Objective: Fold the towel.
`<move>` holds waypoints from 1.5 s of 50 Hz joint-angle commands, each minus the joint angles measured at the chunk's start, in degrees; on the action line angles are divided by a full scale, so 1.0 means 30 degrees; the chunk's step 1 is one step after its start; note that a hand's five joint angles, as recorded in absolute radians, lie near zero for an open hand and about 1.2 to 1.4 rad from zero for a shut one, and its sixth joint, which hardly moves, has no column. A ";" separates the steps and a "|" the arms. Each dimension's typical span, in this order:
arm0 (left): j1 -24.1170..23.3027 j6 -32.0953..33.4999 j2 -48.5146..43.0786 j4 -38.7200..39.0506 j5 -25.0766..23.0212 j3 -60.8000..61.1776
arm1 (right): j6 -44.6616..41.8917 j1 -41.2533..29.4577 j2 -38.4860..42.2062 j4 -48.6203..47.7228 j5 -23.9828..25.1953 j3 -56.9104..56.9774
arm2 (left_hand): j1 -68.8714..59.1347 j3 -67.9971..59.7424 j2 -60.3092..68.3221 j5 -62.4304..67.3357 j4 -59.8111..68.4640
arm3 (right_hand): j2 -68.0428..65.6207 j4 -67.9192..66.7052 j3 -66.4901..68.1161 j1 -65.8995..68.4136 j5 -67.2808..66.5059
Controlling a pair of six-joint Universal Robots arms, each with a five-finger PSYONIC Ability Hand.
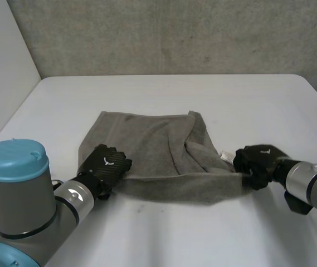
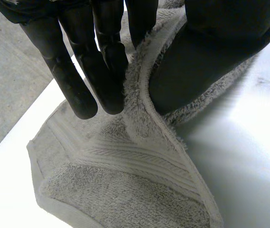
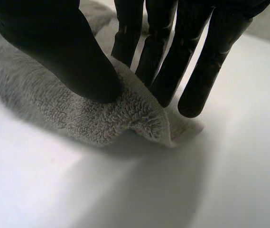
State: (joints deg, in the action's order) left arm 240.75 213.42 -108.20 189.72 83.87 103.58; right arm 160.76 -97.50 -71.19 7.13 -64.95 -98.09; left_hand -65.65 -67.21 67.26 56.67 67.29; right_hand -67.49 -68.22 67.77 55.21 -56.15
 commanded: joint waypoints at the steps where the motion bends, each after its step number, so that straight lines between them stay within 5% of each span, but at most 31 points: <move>1: 0.0141 0.0199 0.0383 -0.0251 -0.0035 -0.0219 | -0.3917 -0.0371 -0.0940 0.2449 -0.0206 0.0614 | -0.4783 -0.4265 0.4248 0.4444 0.4237 | -0.4171 -0.3926 0.4077 0.8264 -0.4618; 10: 0.0845 0.1664 -0.1580 -0.3268 -0.0182 -0.3442 | -0.9495 -0.3824 0.3332 0.7843 -0.3893 0.5381 | -0.4783 -0.4265 0.4248 0.4444 0.4237 | -0.4171 -0.3926 0.4077 0.8264 -0.4618; 14: 0.1401 0.3328 -0.3391 -0.5490 -0.0211 -0.6537 | -0.9614 -0.4357 0.4657 0.7995 -0.4513 0.7735 | -0.4783 -0.4265 0.4248 0.4444 0.4237 | -0.4171 -0.3926 0.4077 0.8264 -0.4618; 23: 0.1430 0.3890 -0.4832 -0.5378 -0.0006 -1.4311 | -0.7189 -0.4533 0.6328 0.4434 -0.5769 1.7621 | -0.4783 -0.4265 0.4248 0.4444 0.4237 | -0.4171 -0.3926 0.4077 0.8264 -0.4618; 28: 0.1518 0.1254 -0.4714 -0.3415 0.0609 -2.0346 | -0.4991 -0.4533 0.4842 -0.1067 -0.6942 2.0243 | -0.4783 -0.4265 0.4248 0.4444 0.4237 | -0.4171 -0.3926 0.4077 0.8264 -0.4618; 30: 0.1751 -0.2681 -0.4191 -0.1170 0.0668 -2.2652 | -0.4516 -0.4503 0.3895 -0.3109 -0.7238 1.9981 | -0.4783 -0.4265 0.4248 0.4444 0.4237 | -0.4171 -0.3926 0.4077 0.8264 -0.4618; 34: 0.2397 -0.5924 -0.3103 0.0481 0.0551 -2.3129 | -0.4106 -0.4474 0.1762 -0.6968 -0.7356 1.7617 | -0.4783 -0.4265 0.4248 0.4444 0.4237 | -0.4171 -0.3926 0.4077 0.8264 -0.4618; 47: 0.3540 -0.6247 -0.1931 0.1185 -0.1383 -1.5014 | -0.4572 -0.4357 0.1228 -0.4231 -0.5979 1.1610 | -0.4783 -0.4265 0.4248 0.4444 0.4237 | -0.4171 -0.3926 0.4077 0.8264 -0.4618; 60: 0.3511 -0.0504 -0.3982 0.1858 -0.2701 -0.4292 | -0.6449 -0.4533 0.5038 -0.0355 -0.6066 0.6124 | -0.4783 -0.4265 0.4248 0.4444 0.4237 | -0.4171 -0.3926 0.4077 0.8264 -0.4618; 65: 0.3334 0.1982 -0.2642 0.1158 -0.2613 -0.1632 | -0.6128 -0.4298 0.3785 0.1313 -0.5308 0.4926 | -0.4783 -0.4265 0.4248 0.4444 0.4237 | -0.4171 -0.3926 0.4077 0.8264 -0.4618; 75: 0.3773 0.2103 0.0321 0.0452 -0.2613 0.0452 | -0.4516 -0.3449 0.0995 0.1637 -0.3049 0.2813 | -0.4783 -0.4265 0.4248 0.4444 0.4237 | -0.4171 -0.3926 0.4077 0.8264 -0.4618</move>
State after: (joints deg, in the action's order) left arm 251.17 220.04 -112.42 191.95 75.96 101.91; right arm 143.09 -109.94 -63.49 11.81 -77.99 -86.53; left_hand -68.24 -69.69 69.77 59.63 69.78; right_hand -67.56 -68.53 68.11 55.21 -56.56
